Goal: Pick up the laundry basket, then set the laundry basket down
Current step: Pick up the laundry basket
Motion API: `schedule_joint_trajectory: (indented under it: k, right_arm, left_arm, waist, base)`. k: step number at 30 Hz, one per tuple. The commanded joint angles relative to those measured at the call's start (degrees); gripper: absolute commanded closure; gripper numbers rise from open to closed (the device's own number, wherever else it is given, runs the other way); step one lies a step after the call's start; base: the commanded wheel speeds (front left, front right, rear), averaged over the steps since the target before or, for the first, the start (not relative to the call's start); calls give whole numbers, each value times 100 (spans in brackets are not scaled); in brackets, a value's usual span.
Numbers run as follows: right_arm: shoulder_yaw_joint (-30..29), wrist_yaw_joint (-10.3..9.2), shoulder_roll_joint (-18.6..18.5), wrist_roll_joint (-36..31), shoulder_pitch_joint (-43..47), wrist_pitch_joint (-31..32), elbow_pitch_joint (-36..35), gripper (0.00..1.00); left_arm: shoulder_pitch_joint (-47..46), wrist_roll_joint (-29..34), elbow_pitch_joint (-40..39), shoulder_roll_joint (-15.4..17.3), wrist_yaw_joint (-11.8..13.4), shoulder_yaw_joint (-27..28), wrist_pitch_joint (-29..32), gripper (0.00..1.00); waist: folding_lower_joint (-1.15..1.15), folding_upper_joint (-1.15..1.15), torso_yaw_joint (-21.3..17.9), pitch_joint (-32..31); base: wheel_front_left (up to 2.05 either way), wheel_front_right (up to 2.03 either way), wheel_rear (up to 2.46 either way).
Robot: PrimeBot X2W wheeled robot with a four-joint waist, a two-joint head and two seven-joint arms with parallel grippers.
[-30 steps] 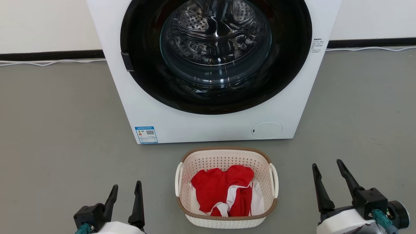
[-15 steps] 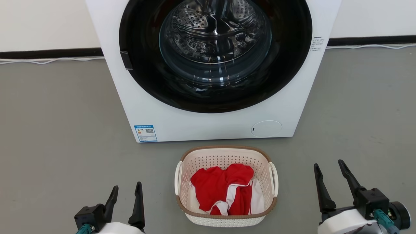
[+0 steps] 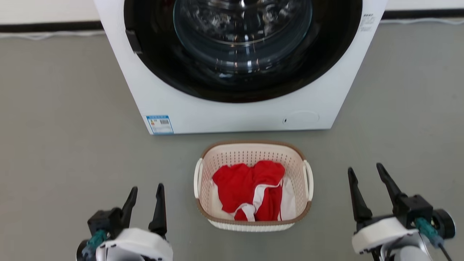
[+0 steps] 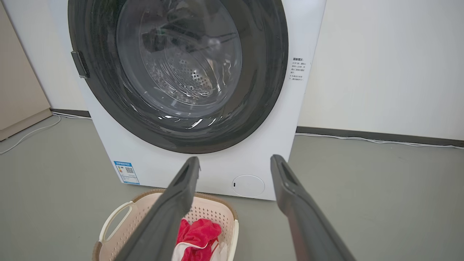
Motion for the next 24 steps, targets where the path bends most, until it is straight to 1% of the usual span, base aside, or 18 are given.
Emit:
schedule_joint_trajectory:
  k: [1,5,8,9,18,24]
  right_arm:
    - [143,36,-24,59,-310,-79,-92,0]
    - [94,36,-23,209,-599,-79,16,0]
    - [-52,36,-23,338,-830,-79,139,0]
    - [-52,36,-23,338,-830,-79,139,0]
    - [-139,36,-23,121,-1645,-79,537,0]
    - [-254,36,-23,-34,-2258,-79,1081,0]
  left_arm:
    - [-349,-47,-68,53,13,134,-61,0]
    - [-694,-64,70,53,-15,23,-61,0]
    - [-1017,-89,208,53,-42,-99,-61,0]
    - [-1017,-89,208,53,-42,-99,-61,0]
    - [-2062,-129,859,53,-107,-367,-61,0]
    - [-2856,-139,1608,53,-167,-582,-61,0]
  waist:
    - [0,0,18,242]
    - [0,0,34,635]
    - [0,0,70,967]
    - [0,0,70,967]
    - [0,0,106,2000]
    - [0,0,90,2636]
  base:
    - [0,0,0]
    - [0,0,0]
    - [0,0,0]
    - [0,0,0]
    - [0,0,0]
    - [0,0,0]
